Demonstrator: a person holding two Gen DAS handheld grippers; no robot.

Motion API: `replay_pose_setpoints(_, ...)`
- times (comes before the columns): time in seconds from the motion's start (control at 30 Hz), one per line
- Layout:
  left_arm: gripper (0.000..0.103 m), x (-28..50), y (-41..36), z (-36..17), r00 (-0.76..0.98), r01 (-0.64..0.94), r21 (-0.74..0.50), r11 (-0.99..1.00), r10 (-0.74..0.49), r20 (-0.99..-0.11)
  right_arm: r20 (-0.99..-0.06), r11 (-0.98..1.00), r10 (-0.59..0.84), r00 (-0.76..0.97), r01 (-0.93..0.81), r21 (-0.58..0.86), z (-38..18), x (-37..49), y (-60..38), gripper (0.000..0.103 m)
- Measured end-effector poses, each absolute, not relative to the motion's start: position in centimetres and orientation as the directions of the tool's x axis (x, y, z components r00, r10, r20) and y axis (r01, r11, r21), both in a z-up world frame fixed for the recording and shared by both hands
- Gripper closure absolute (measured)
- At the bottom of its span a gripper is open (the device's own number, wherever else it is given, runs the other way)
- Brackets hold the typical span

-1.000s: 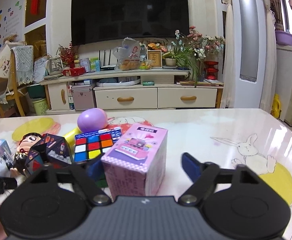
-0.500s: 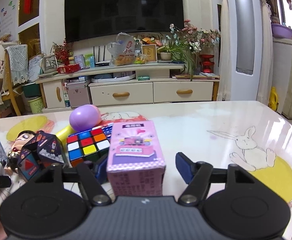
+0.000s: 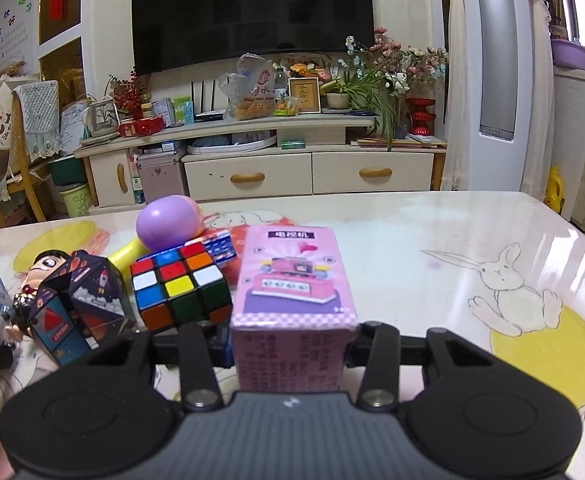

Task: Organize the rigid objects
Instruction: 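Close left tool on silver panda toy while right tool grasps pink box, then carry panda toy and pink box into the cardboard box and open both tools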

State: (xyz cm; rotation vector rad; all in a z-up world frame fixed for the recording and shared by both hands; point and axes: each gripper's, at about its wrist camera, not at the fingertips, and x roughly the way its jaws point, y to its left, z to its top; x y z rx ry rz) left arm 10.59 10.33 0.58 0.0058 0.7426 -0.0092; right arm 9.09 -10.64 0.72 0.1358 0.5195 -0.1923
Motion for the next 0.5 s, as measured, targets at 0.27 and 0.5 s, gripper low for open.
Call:
replay_pose_setpoints(0.27,0.040,9.4,10.6,1.1,0.737,0.046,-0.013,0.999,-0.043,-0.675,-0.501,0.974,-0.150,0.853,0.215,0.075,0.9,7.9,-10.6,0.060)
replay_pose_setpoints(0.5,0.040,8.1,10.9,2.0,0.747,0.090,-0.035,0.995,-0.090,-0.659,-0.511,0.972,-0.164,0.844,0.226,0.060,0.9,6.0,-9.9,0.060)
